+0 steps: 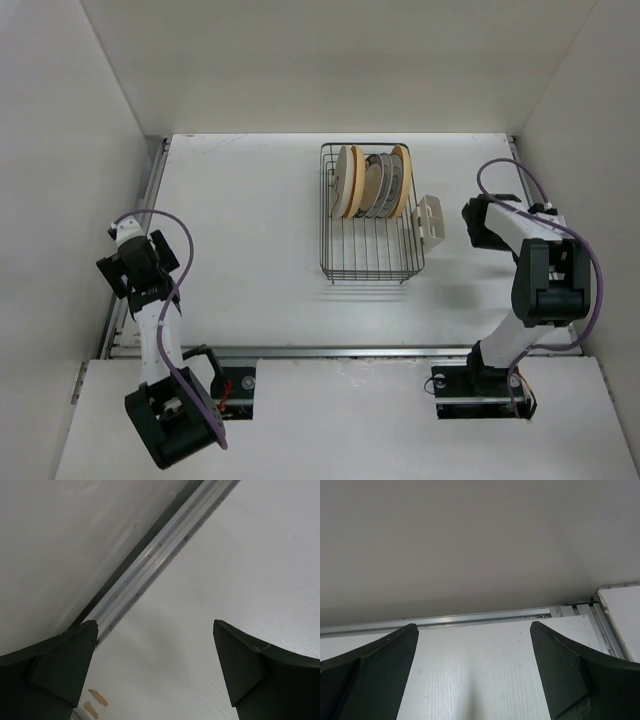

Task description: Unload the plates from the dish rack

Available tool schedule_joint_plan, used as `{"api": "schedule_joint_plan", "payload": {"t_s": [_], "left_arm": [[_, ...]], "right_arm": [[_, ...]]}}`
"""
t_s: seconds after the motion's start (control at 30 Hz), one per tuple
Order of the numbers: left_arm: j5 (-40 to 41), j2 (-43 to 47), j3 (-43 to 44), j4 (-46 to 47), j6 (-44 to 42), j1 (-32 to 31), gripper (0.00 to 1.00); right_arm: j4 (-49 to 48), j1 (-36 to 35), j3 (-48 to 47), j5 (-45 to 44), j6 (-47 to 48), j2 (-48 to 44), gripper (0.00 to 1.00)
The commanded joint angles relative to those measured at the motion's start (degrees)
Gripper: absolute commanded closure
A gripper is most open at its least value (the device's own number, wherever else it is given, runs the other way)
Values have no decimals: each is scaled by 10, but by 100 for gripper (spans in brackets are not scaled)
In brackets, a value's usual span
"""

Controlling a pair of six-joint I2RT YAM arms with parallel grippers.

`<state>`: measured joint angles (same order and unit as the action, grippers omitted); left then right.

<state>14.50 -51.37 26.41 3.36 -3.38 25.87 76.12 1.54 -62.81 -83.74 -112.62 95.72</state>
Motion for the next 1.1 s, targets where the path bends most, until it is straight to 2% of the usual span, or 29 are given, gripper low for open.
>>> {"api": "schedule_joint_plan", "payload": {"t_s": [0.0,0.1,0.2,0.23,0.3,0.37,0.4,0.43,0.47,0.5,0.57,0.63,0.7,0.73,0.77,0.8,0.83,0.9,0.93,1.03,1.07], "left_arm": [[32,1,55,-4,-3,-2,0],[-2,-4,129,-105,-21,-2,0],[-150,-4,222,-211,-92,-2,0],[-227,-4,245,-235,-100,-2,0],[-291,-9,315,-287,-106,-2,0],[-379,-14,363,-318,-122,-2,0],[-406,-21,412,-334,-136,-2,0],[-434,-30,436,-369,-179,-2,0],[-469,-30,459,-388,-203,-2,0],[-481,-38,499,-404,-221,-2,0],[-486,-43,533,-440,-250,-2,0],[-479,-49,566,-447,-257,-2,0],[-488,-49,580,-463,-257,-2,0],[-499,-55,585,-477,-284,-2,0],[-511,-63,591,-510,-301,-2,0],[-518,-63,591,-520,-311,-2,0],[-518,-72,591,-527,-311,-2,0],[-490,-80,591,-534,-295,-2,0],[-456,-86,591,-539,-295,-2,1],[-391,-93,572,-539,-300,-2,4],[-342,-107,566,-539,-300,-2,5]], "right_arm": [[27,5,-48,-53,51,-4,1],[27,5,-101,-58,121,-31,1],[27,-11,-161,-70,172,-66,1],[27,-17,-186,-61,183,-76,1],[27,-46,-275,-27,220,-91,1],[15,-69,-335,-10,328,-91,1],[-72,-89,-378,24,409,-91,1],[-156,-94,-384,65,523,-99,1],[-250,-95,-377,136,774,-111,1],[-407,-95,-357,353,869,-129,1],[-490,-95,-275,527,968,-197,1],[-553,-95,-222,648,969,-231,1],[-571,-95,-215,712,977,-240,1],[-558,-95,-215,789,986,-224,1],[-542,-95,-242,815,998,-188,1],[-521,-101,-258,824,1005,-166,1],[-500,-107,-272,824,1014,-147,9],[-465,-123,-290,797,1014,-111,17],[-465,-128,-290,787,1014,-111,23],[-470,-162,-290,755,1014,-92,31],[-470,-174,-290,741,1014,-85,33]]}}
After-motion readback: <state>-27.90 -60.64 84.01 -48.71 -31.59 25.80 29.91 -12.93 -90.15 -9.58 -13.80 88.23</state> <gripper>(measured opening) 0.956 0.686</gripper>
